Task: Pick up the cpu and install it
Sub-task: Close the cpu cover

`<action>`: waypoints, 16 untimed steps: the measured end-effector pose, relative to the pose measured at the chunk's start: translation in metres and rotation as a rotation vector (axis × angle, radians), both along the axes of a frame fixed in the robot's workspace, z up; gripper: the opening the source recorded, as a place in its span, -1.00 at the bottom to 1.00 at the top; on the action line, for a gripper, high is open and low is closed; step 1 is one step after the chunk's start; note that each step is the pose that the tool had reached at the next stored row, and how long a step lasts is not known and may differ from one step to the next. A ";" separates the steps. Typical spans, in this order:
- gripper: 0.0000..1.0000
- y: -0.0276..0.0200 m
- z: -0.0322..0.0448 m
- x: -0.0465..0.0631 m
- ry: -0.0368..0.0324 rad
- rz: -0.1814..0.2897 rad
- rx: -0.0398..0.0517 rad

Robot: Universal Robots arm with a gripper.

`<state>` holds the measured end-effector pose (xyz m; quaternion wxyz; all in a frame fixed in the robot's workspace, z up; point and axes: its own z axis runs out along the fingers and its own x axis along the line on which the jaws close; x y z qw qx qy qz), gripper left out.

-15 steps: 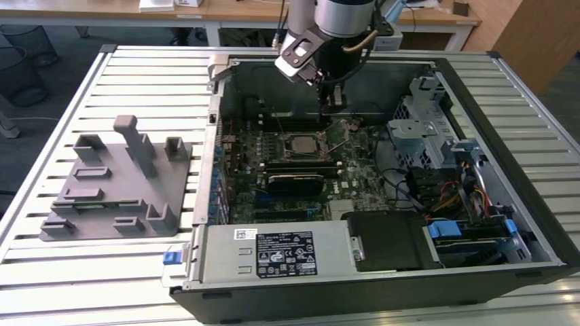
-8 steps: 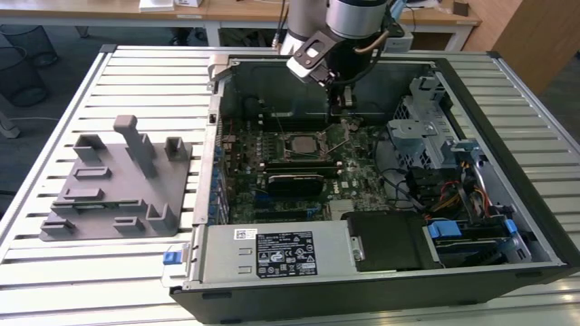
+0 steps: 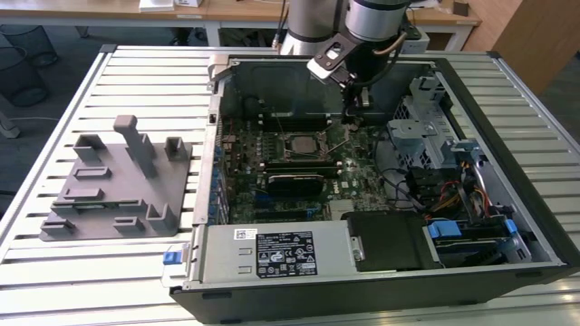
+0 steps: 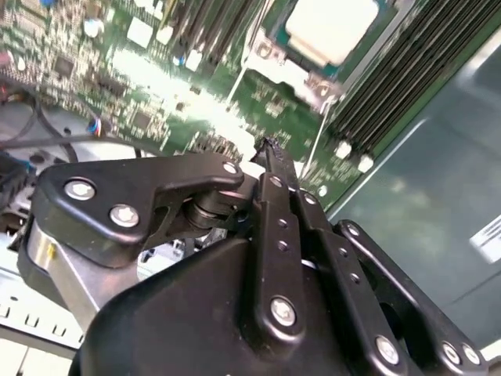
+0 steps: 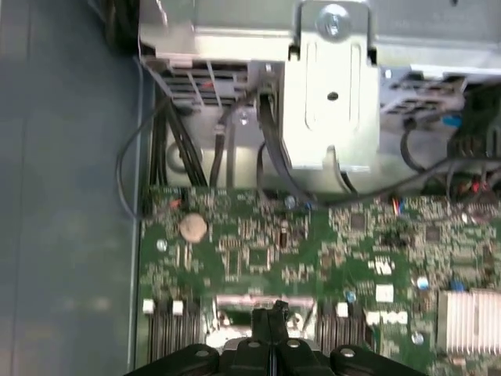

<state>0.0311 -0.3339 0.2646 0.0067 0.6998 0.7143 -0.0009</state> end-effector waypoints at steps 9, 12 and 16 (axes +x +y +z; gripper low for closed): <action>-0.79 0.0049 -0.0051 0.022 0.0001 0.000 -0.0003; -0.79 0.0051 -0.0091 0.024 0.0001 0.000 -0.0004; -0.79 0.0051 -0.0163 0.025 0.0001 0.000 -0.0003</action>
